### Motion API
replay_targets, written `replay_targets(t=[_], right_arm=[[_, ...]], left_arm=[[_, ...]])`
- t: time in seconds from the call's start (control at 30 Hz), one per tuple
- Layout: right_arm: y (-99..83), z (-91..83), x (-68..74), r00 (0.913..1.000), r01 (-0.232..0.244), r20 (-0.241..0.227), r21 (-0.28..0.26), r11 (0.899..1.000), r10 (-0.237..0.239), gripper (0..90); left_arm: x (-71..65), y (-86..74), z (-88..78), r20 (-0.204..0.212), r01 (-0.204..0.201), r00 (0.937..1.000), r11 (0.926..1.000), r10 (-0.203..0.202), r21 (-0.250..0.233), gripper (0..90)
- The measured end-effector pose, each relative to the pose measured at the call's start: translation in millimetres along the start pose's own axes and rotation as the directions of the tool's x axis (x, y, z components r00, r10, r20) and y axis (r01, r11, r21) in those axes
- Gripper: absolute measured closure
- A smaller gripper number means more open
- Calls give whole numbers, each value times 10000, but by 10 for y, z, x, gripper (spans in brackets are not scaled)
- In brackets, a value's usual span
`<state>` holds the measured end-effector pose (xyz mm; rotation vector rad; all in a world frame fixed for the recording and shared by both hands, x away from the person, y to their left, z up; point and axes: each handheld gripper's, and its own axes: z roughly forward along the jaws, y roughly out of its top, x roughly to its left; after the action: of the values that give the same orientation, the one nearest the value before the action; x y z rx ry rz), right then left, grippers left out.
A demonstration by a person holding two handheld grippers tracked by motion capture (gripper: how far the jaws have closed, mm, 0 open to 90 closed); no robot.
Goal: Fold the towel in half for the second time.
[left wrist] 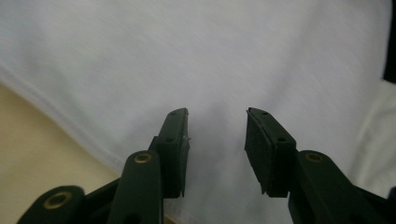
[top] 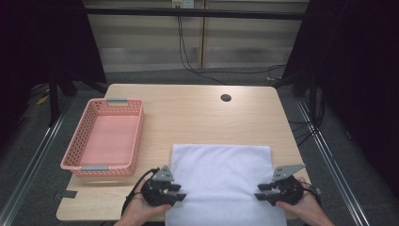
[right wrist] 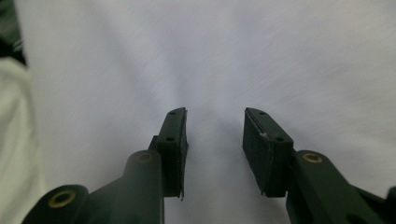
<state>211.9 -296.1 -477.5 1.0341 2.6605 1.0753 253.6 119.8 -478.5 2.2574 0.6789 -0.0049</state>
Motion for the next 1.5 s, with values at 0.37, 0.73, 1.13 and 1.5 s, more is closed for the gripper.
replay_targets(t=[0.37,0.73,1.13,1.5], right_arm=[[439,-15,-1081,9677,-1351,1920,-1533,9789,1636,465],[327,287,-1347,9667,-1768,1743,-738,9815,1873,508],[284,260,-1304,9744,-1712,1360,-677,9829,1791,830],[273,255,-1298,9746,-1786,1239,-712,9813,1864,834]], left_arm=[[644,495,216,-1094,484,9923,9953,-575,-839,559],[1004,513,306,-1495,1176,9803,9893,-1295,-858,492],[1137,417,376,-1553,1193,9796,9909,-1276,-615,413],[1140,406,398,-1229,1037,9860,9914,-1130,-792,651]])
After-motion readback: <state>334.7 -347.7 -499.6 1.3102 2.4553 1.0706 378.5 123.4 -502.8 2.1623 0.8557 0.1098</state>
